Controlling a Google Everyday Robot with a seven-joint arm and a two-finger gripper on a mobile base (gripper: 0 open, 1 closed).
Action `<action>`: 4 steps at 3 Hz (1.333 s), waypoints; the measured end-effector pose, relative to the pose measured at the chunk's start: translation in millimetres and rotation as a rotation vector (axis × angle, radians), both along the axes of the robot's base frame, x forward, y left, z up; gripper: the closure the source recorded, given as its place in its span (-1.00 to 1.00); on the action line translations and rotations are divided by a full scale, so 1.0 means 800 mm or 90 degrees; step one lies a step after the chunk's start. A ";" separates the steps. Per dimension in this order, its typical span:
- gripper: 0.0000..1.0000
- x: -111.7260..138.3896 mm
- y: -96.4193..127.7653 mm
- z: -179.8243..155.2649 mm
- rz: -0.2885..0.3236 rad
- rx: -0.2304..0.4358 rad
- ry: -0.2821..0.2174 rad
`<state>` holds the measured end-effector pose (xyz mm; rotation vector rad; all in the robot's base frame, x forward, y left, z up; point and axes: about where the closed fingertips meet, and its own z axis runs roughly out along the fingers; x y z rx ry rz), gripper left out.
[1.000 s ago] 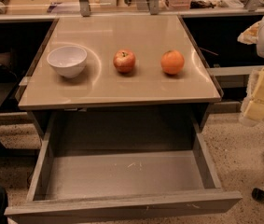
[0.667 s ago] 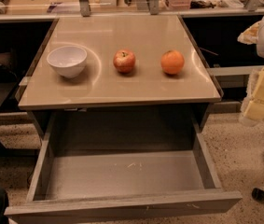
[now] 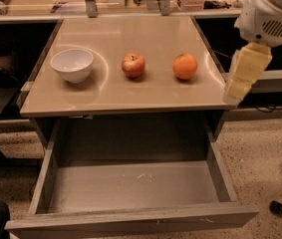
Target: Place orange into top drawer
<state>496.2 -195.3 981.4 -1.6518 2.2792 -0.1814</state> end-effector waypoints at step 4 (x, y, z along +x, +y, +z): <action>-1.00 0.138 0.040 -0.050 -0.019 0.006 -0.001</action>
Offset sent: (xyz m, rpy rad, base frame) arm 0.1382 0.0423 -0.0496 0.0060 0.0298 -0.0423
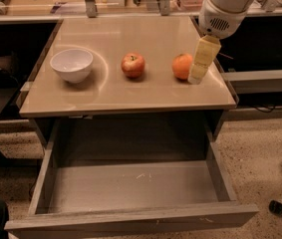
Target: Place orange into top drawer
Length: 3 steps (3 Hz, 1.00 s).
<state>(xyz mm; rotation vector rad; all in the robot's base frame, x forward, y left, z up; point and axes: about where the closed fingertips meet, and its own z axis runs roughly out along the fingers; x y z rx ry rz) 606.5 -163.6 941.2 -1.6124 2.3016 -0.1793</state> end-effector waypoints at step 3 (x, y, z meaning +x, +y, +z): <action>-1.00 0.110 -0.067 -0.074 -0.096 0.060 0.023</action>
Offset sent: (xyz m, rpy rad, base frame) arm 0.1096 -0.0728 -0.0630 0.0800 0.0369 -0.1933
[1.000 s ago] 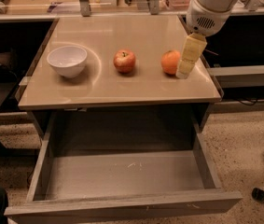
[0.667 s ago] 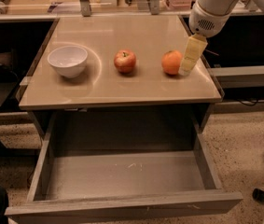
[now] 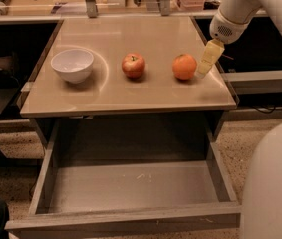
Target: Place orange into top drawer
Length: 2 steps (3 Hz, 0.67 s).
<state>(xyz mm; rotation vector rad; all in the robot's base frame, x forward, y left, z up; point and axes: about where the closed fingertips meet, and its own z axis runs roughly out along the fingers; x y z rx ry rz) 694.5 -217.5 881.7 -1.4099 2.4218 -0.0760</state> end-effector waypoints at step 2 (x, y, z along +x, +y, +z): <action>-1.00 -0.003 0.019 -0.010 0.025 0.040 0.001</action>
Offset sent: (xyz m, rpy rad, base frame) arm -0.0196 0.0325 -0.0118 0.1452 0.0083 0.0928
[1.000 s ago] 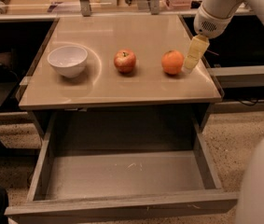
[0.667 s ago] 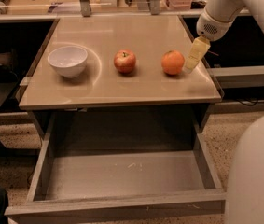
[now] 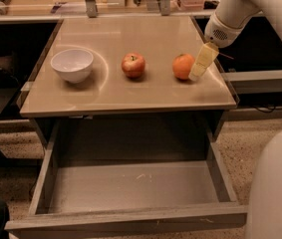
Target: Place orange into top drawer
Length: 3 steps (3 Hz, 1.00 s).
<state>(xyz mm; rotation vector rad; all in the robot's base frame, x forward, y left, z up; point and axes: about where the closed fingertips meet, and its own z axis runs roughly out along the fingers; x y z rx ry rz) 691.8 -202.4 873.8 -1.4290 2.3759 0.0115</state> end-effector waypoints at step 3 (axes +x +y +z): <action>-1.00 -0.021 0.062 -0.036 0.065 0.043 0.038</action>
Offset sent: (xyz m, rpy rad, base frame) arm -0.0241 0.0724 -0.0360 0.0884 0.0792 0.1538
